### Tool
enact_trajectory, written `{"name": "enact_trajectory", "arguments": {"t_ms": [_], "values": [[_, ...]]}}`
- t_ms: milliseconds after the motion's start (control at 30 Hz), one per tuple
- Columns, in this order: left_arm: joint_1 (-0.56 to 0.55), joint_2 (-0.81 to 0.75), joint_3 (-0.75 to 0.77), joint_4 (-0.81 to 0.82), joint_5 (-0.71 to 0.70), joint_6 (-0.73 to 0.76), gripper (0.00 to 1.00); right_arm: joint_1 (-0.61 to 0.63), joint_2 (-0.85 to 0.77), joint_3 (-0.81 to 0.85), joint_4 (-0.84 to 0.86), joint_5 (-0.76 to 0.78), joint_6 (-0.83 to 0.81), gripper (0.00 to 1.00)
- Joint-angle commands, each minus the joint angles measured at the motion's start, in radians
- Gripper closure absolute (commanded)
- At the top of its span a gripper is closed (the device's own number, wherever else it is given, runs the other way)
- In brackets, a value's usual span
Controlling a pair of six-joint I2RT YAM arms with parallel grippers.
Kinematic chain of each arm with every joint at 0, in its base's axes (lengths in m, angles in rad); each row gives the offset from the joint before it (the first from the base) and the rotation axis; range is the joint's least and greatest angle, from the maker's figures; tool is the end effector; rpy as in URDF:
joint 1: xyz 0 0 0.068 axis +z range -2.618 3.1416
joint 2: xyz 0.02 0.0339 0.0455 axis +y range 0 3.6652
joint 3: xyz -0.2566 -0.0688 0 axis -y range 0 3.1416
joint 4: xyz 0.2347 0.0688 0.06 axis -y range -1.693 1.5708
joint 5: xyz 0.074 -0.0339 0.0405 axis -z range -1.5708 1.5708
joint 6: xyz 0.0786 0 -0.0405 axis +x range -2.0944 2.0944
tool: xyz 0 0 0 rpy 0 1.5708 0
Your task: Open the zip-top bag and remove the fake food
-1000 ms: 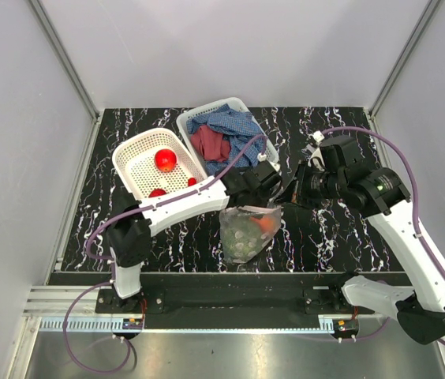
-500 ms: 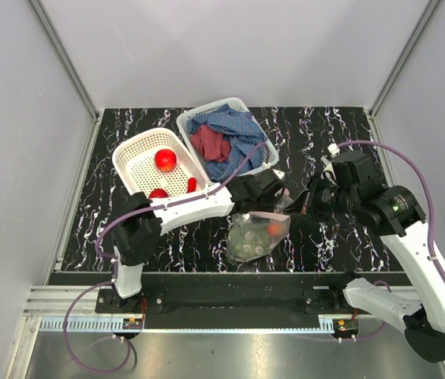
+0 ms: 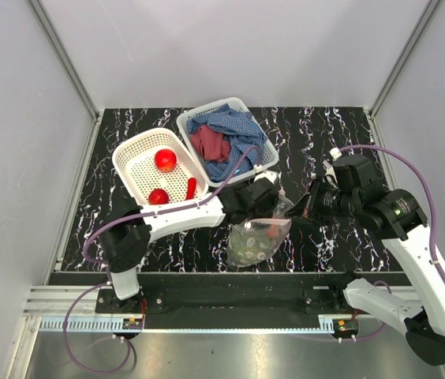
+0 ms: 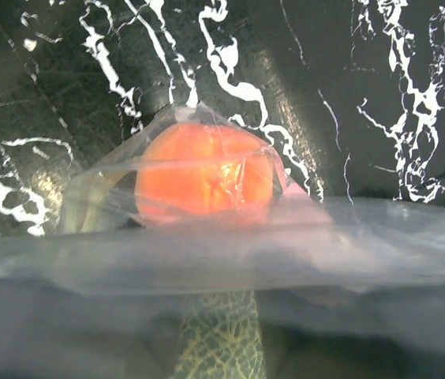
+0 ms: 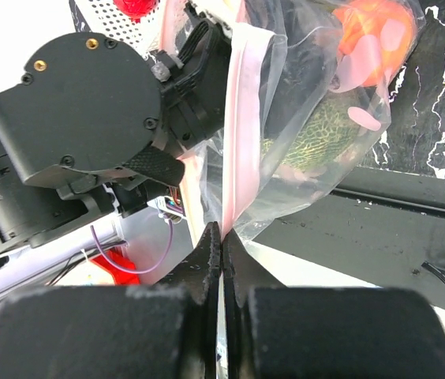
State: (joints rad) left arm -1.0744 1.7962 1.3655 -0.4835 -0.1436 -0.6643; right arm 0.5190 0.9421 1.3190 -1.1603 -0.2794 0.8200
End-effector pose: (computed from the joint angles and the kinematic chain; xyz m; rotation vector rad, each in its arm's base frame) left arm 0.2044 -0.3537 0.1999 0.4595 2.5174 -0.5469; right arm 0.1379 0.1037 0.3577 0.2334 2.5254 0.9318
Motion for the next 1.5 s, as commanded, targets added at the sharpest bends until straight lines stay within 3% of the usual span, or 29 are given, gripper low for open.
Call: {"name": "enact_trajectory", "arguments": {"t_ms": [0, 100, 267, 667, 900, 1233, 1333, 1367, 1467], "values": [[0.011, 0.043, -0.008, 0.029, -0.066, -0.021, 0.53, 0.004, -0.037, 0.028, -0.021, -0.024, 0.013, 1.0], [0.011, 0.061, -0.014, 0.039, -0.123, -0.008, 0.37, 0.003, -0.043, 0.02, -0.025, -0.018, 0.019, 1.0], [0.011, 0.107, -0.003, 0.062, -0.139, 0.017, 0.27, 0.004, -0.043, 0.025, -0.029, -0.029, 0.021, 1.0], [0.011, 0.203, -0.051, 0.163, -0.131, 0.046, 0.25, 0.003, -0.04, 0.029, -0.07, -0.037, 0.007, 1.0], [0.045, 0.232, -0.062, 0.201, -0.021, 0.055, 0.32, 0.003, -0.046, 0.031, -0.091, -0.034, -0.002, 1.0], [0.031, 0.276, -0.104, 0.221, 0.122, -0.011, 0.26, 0.004, -0.078, 0.006, -0.107, -0.029, -0.002, 1.0], [0.022, 0.281, -0.128, 0.226, 0.121, -0.018, 0.38, 0.003, -0.078, 0.008, -0.111, -0.017, -0.01, 1.0], [0.022, 0.278, -0.132, 0.221, 0.116, -0.015, 0.55, 0.003, -0.075, 0.005, -0.111, -0.015, -0.01, 1.0], [0.024, 0.258, -0.105, 0.165, 0.058, 0.021, 0.76, 0.004, -0.075, 0.002, -0.098, -0.021, -0.012, 1.0]]}}
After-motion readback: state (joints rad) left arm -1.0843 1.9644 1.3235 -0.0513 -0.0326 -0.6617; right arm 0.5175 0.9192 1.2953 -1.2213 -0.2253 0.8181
